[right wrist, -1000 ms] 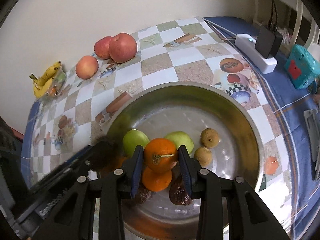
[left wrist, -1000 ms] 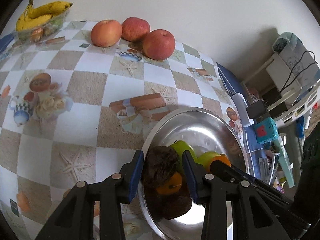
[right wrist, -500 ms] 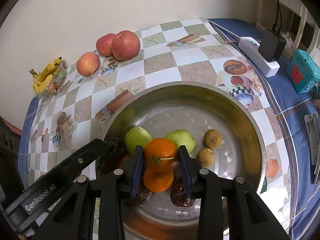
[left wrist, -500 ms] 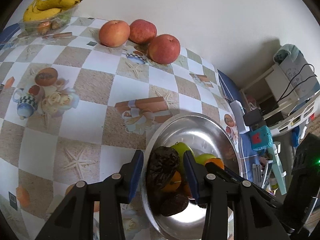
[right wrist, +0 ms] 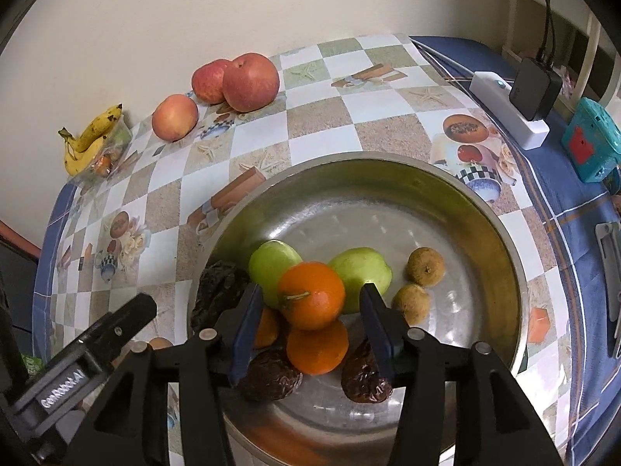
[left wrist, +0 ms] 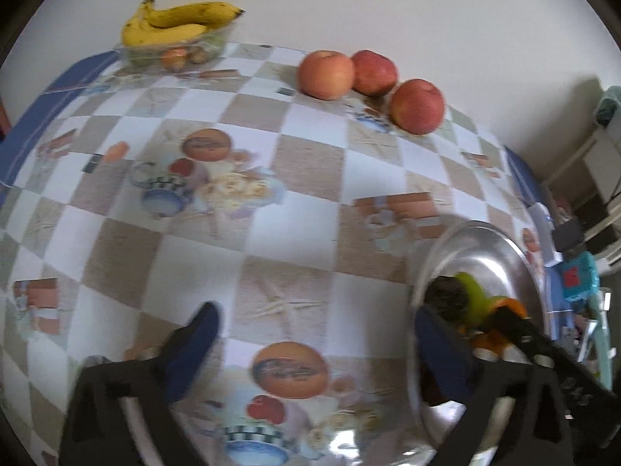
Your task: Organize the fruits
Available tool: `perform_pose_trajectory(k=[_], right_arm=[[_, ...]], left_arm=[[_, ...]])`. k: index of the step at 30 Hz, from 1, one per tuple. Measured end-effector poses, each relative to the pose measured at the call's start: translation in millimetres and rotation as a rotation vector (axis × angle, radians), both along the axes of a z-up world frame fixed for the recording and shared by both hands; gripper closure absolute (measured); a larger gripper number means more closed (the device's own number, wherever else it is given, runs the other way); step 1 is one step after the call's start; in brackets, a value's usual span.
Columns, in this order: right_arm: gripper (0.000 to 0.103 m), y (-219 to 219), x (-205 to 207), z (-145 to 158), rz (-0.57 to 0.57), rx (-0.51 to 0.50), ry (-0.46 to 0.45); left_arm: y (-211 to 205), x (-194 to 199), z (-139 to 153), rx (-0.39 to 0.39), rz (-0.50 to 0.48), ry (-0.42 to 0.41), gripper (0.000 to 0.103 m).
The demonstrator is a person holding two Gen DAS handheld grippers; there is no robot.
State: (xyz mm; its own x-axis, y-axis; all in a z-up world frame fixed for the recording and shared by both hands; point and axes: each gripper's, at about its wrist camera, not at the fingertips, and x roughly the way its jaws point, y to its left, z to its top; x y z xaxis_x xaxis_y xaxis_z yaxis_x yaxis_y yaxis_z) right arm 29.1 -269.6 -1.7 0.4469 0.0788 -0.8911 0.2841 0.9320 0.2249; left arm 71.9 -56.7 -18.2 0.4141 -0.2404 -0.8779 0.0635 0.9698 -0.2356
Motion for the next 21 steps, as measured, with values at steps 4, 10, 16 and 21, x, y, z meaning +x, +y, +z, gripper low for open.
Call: perform_pose_trajectory(k=[4,10,16,21], right_arm=[[0.036,5,-6,6,-0.003,-0.017,-0.029],[0.019,19,-24,4,0.013,-0.054,-0.03],[0.013,29,-47,5,0.011,-0.095,-0.033],[0.013,36,-66,14,0.016,-0.109,-0.061]], left_arm=[[14,-5,-2,0.097,0.036,-0.013,0.0],[31,-20,6,0.209,0.052,-0.041,0.0],[37,-43,15,0.303,0.038,-0.055,0.0],[43,-56,15,0.319,0.036,-0.018,0.0]])
